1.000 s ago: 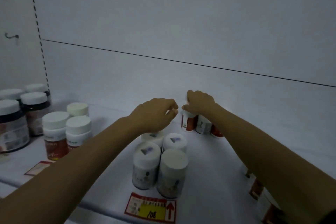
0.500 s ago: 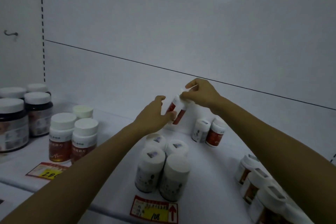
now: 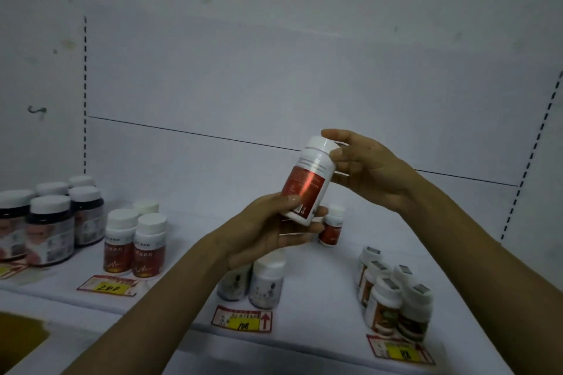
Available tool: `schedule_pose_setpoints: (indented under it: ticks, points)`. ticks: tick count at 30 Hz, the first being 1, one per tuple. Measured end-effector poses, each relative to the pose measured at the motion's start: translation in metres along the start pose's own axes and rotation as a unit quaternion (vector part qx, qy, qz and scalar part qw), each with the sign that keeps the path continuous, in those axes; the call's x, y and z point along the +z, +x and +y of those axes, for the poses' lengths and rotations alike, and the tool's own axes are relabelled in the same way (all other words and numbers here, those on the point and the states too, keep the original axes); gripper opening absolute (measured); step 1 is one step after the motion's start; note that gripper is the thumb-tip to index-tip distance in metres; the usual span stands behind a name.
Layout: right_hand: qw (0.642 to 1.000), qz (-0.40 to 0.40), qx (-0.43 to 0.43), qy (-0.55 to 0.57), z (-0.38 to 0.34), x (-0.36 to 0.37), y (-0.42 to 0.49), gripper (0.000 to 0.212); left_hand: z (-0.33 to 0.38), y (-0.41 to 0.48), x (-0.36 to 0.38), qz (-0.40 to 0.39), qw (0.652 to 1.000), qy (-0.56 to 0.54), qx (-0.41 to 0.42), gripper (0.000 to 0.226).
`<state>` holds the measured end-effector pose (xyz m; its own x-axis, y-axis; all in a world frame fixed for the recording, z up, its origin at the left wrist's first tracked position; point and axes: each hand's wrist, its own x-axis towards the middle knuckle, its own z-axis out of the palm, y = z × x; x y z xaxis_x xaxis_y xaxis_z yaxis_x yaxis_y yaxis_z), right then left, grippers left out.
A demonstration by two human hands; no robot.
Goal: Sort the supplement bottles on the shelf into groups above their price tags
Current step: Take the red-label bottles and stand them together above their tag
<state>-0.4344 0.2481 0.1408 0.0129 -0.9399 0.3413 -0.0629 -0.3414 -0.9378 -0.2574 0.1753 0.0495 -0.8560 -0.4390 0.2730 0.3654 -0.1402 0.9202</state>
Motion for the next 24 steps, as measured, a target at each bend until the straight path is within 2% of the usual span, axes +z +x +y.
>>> schedule_pose_setpoints:
  ticks: [3, 5, 7, 11, 14, 16, 24]
  points:
    - [1.000, 0.025, 0.000, -0.019, 0.006, 0.004, -0.020, 0.032, -0.006, -0.015, 0.027, 0.109, 0.984, 0.142, 0.026, 0.030]
    - [0.997, 0.046, 0.007, -0.056, 0.014, 0.010, -0.034, 0.030, -0.014, -0.025, 0.038, 0.178, 0.947, 0.260, 0.063, 0.033]
    - [0.993, 0.072, 0.017, -0.086, 0.025, 0.018, -0.046, 0.031, -0.026, -0.034, 0.043, 0.236, 0.892, 0.365, 0.123, 0.046]
    - [0.990, 0.090, 0.050, -0.097, 0.046, 0.037, -0.066, 0.038, -0.044, -0.049, 0.044, 0.344, 0.752, 0.521, 0.211, 0.060]
    - [0.994, 0.070, 0.055, -0.069, 0.051, 0.050, -0.072, 0.037, -0.047, -0.064, 0.042, 0.386, 0.691, 0.569, 0.225, 0.062]
    - [0.996, 0.060, 0.059, -0.043, 0.051, 0.059, -0.072, 0.036, -0.046, -0.074, 0.040, 0.395, 0.667, 0.586, 0.236, 0.060]
    - [0.997, 0.031, 0.063, -0.021, 0.049, 0.104, -0.046, 0.032, -0.032, -0.102, 0.009, 0.436, 0.631, 0.589, 0.253, 0.062]
